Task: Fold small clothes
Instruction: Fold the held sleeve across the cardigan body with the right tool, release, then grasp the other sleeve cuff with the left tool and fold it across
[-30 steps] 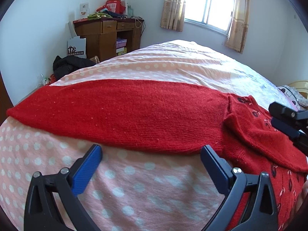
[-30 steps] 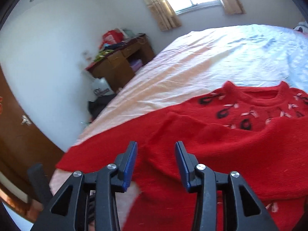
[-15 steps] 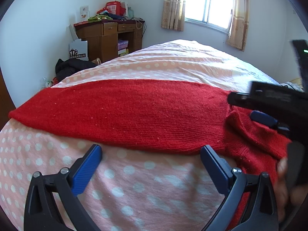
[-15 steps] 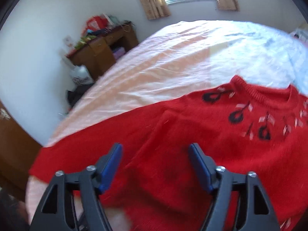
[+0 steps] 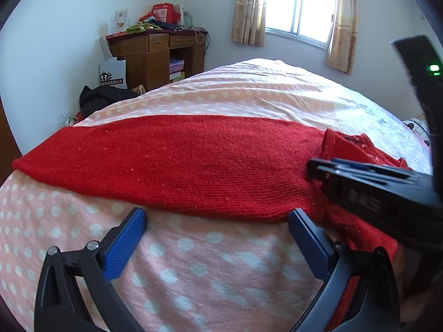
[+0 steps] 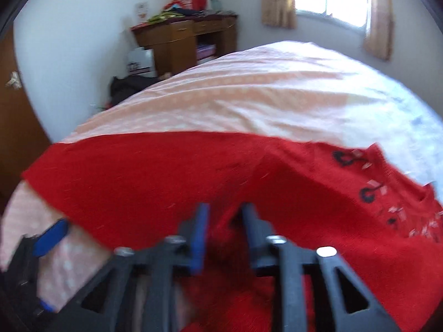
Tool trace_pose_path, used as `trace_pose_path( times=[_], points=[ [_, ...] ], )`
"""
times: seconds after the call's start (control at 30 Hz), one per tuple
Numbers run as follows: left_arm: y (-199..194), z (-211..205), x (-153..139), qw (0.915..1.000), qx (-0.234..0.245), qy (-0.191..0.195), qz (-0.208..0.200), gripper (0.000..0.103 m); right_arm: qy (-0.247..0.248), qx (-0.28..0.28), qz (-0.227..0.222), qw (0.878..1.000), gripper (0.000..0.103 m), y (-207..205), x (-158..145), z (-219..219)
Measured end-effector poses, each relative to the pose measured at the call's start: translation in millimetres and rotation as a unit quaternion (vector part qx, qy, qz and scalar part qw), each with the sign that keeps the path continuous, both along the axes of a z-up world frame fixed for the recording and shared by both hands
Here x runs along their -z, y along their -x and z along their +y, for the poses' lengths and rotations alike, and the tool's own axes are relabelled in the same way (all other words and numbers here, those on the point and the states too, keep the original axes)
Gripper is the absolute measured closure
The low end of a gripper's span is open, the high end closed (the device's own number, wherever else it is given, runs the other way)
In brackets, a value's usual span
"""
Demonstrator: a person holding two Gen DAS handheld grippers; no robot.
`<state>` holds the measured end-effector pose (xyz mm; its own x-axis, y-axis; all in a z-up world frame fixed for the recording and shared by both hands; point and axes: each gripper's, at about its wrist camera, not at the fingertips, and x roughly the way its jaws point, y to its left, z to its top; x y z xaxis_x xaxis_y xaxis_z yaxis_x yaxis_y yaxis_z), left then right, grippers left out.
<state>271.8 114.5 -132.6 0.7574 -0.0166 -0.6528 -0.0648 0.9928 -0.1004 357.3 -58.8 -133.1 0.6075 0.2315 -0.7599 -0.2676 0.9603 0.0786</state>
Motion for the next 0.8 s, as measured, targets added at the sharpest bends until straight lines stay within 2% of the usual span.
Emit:
trace_pose_path(
  times=[0.1, 0.2, 0.27, 0.3, 0.4, 0.5, 0.53, 0.57, 0.63, 0.8],
  points=[
    [0, 0, 0, 1.0, 0.0, -0.001, 0.001, 0.0, -0.051, 0.022, -0.024, 0.998, 0.063, 24, -20, -30],
    [0, 0, 0, 1.0, 0.0, -0.002, 0.001, 0.0, -0.087, 0.097, -0.052, 0.99, 0.063, 55, -38, -89],
    [0, 0, 0, 1.0, 0.0, -0.002, 0.001, 0.0, -0.094, 0.165, -0.053, 0.98, 0.063, 81, -40, -142],
    [0, 0, 0, 1.0, 0.0, -0.002, 0.001, 0.0, -0.091, 0.178, -0.052, 0.978, 0.064, 88, -40, -156],
    [-1, 0, 0, 1.0, 0.0, -0.002, 0.002, 0.0, -0.044, 0.227, -0.04, 0.972, 0.064, 117, -32, -206],
    [-1, 0, 0, 1.0, -0.001, -0.003, 0.004, 0.0, -0.001, 0.284, -0.006, 0.959, 0.064, 138, -14, -257],
    [-1, 0, 0, 1.0, -0.001, -0.003, 0.005, 0.0, 0.002, 0.305, 0.007, 0.952, 0.065, 146, -5, -276],
    [-2, -1, 0, 1.0, -0.001, -0.006, 0.007, 0.0, -0.017, 0.299, -0.01, 0.954, 0.065, 156, -3, -288],
    [-3, -2, 0, 0.9999, -0.002, -0.011, 0.01, 0.0, -0.012, 0.285, -0.029, 0.958, 0.066, 162, -2, -293],
    [5, 7, -7, 0.9998, -0.016, 0.0, 0.013, 0.0, 0.09, 0.287, -0.06, 0.952, 0.062, 157, 1, -261]
  ],
)
